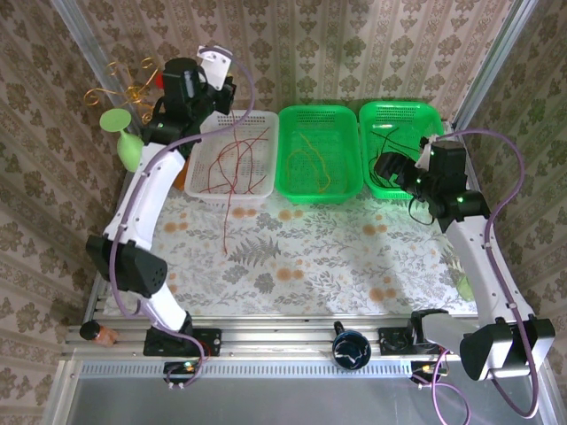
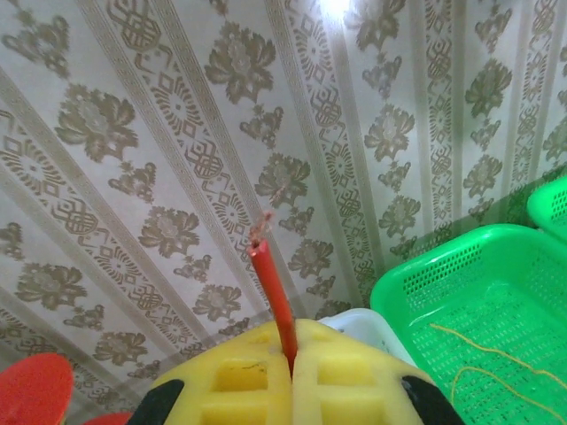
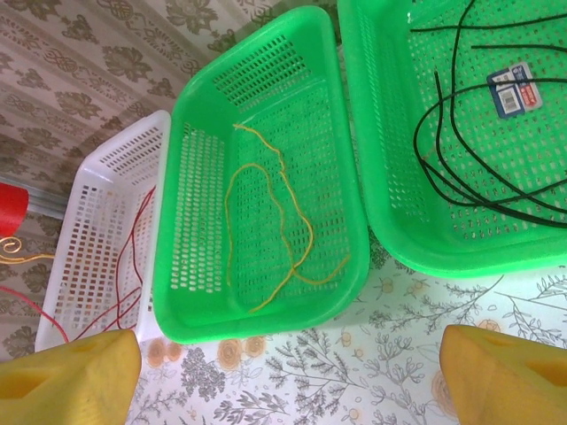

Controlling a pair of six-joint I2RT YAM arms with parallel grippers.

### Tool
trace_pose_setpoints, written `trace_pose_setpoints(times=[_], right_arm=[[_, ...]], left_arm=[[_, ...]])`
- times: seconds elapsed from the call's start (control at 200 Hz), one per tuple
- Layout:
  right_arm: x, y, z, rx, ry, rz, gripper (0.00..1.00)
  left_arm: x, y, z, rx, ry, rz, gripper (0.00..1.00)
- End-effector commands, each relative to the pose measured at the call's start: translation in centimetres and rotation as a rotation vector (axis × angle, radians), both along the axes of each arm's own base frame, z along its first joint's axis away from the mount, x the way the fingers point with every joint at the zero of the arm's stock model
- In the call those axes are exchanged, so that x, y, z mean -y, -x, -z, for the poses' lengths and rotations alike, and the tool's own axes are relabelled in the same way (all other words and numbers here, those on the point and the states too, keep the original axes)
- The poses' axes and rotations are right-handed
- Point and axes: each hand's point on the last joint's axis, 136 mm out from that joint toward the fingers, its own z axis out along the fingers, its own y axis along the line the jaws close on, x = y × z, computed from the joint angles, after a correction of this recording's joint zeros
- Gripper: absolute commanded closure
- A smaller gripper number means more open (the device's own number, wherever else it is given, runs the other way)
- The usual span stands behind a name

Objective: Untangle the cables

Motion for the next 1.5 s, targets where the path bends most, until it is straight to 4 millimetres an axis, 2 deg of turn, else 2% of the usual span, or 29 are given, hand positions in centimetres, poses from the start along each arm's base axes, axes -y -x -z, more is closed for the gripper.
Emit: trace_pose_setpoints(times=[0.0, 0.23, 0.335, 0.455, 0.535, 0.59, 0.675, 0.785, 0.87, 0.97, 1.065, 1.14, 1.255, 1.495], right_arm=[[-0.3, 0.3, -1.9, 0.039, 0.016, -0.024, 0.11], [-0.5, 0.1, -2.6, 0.058, 0.003, -0.031, 0.11], [-0.7, 0.2, -2.7, 0.065, 0.004, -0.040, 0.11], [-0.7, 0.5, -2.6, 0.069, -0.009, -0.034, 0.11], [-0.6, 0.6, -2.4, 0.071, -0.012, -0.031, 0.10], [-0.7, 0.8, -2.3, 0.069, -0.013, -0.032, 0.10], [-0.7, 1.0, -2.2, 0.071, -0.011, -0.034, 0.10], [-0.6, 1.5, -2.0, 0.073, -0.008, -0.032, 0.10], [-0.5, 1.9, -1.8, 0.071, -0.005, -0.033, 0.10], [-0.6, 2.3, -1.4, 0.064, -0.003, -0.036, 0.10], [-0.6, 2.6, -1.1, 0.056, -0.014, -0.029, 0.10], [-0.6, 2.8, -1.0, 0.060, -0.017, -0.028, 0.10], [-0.5, 3.0, -0.9, 0.057, -0.015, -0.026, 0.10], [-0.4, 3.6, -1.2, 0.062, -0.012, -0.020, 0.10]], left_arm=[[-0.2, 3.1, -10.0, 0.224, 0.094, 0.027, 1.00], [-1.2, 5.8, -17.7, 0.442, 0.143, 0.009, 1.00], [-1.9, 6.9, -20.3, 0.540, 0.146, -0.008, 1.00], [-2.4, 7.4, -21.9, 0.601, 0.157, -0.024, 1.00], [-2.4, 6.6, -21.0, 0.567, 0.158, -0.030, 1.00], [-2.1, 5.5, -19.0, 0.509, 0.133, -0.033, 1.00], [-1.6, 2.9, -13.5, 0.392, 0.052, -0.056, 1.00], [-1.7, -0.3, -3.6, 0.189, -0.038, -0.091, 1.00], [-1.7, -2.0, 5.7, -0.028, -0.069, -0.093, 1.00], [-1.4, -2.5, 14.8, -0.250, -0.116, -0.087, 1.00], [-1.9, -2.4, 21.4, -0.441, -0.171, -0.115, 1.00], [-2.4, -2.3, 25.3, -0.579, -0.203, -0.135, 1.00], [-2.3, -2.1, 29.5, -0.734, -0.223, -0.116, 1.00], [-3.5, -2.3, 35.3, -0.936, -0.175, -0.148, 1.00]])
